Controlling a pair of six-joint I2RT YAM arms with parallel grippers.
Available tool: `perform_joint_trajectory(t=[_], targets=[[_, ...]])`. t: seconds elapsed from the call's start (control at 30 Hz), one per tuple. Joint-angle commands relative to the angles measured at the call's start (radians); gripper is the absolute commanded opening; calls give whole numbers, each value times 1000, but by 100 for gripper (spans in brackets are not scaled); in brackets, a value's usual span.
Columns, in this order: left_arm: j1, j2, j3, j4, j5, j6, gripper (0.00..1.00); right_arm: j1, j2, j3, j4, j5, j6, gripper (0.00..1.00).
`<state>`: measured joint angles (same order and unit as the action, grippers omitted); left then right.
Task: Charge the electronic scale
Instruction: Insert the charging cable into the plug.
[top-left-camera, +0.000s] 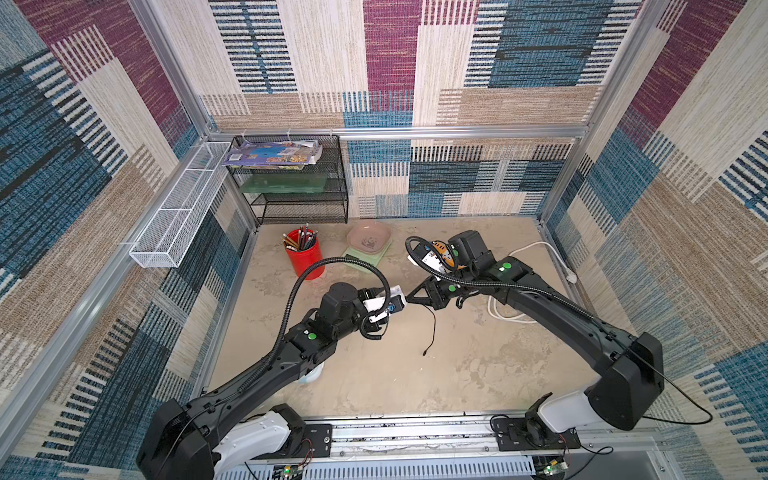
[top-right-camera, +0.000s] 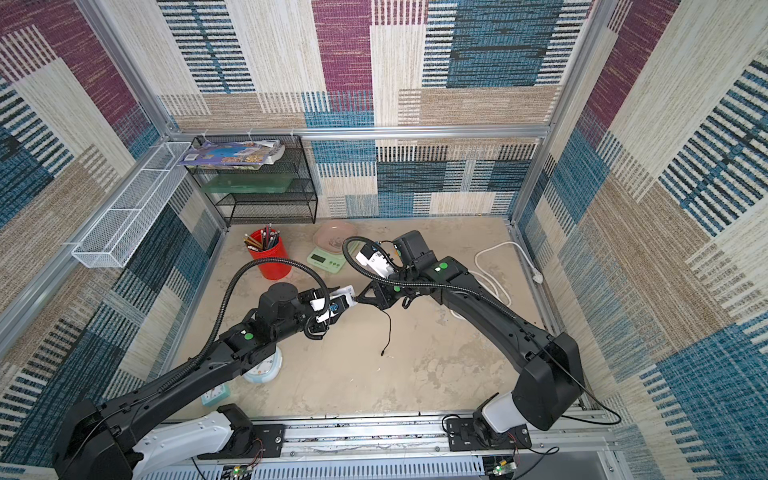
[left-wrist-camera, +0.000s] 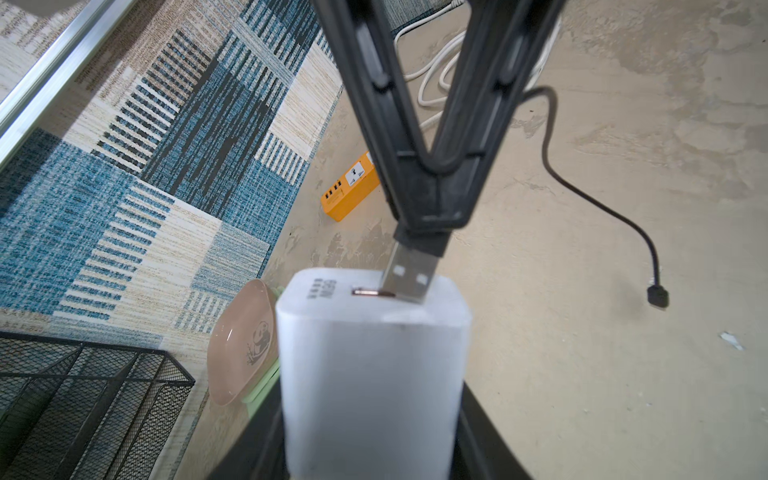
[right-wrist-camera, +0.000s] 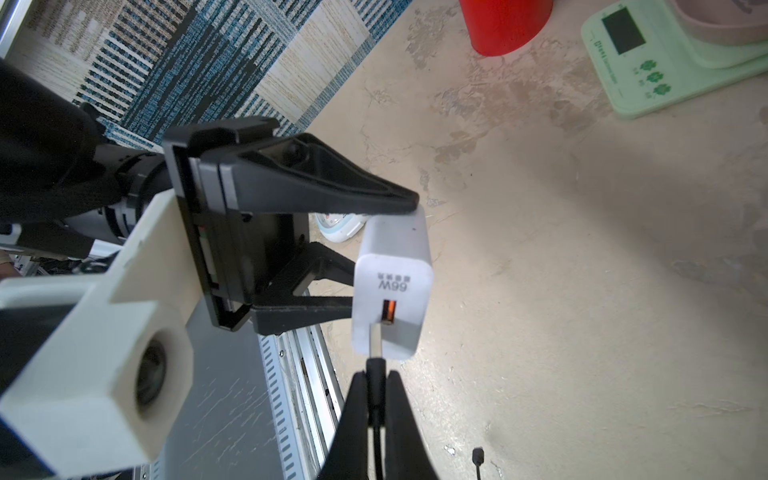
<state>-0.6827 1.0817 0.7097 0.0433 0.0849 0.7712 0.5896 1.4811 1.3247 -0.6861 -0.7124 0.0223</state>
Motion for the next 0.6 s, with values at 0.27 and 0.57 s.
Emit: perform_joint_trajectory(t=[0.27,0.57], targets=[[-4,-30,-31,86,35,57,22,2,34,60,-3,4,13,0],[-8,-28,-27,84,18,67,22,19,43,49,-15,-17,-9,0]])
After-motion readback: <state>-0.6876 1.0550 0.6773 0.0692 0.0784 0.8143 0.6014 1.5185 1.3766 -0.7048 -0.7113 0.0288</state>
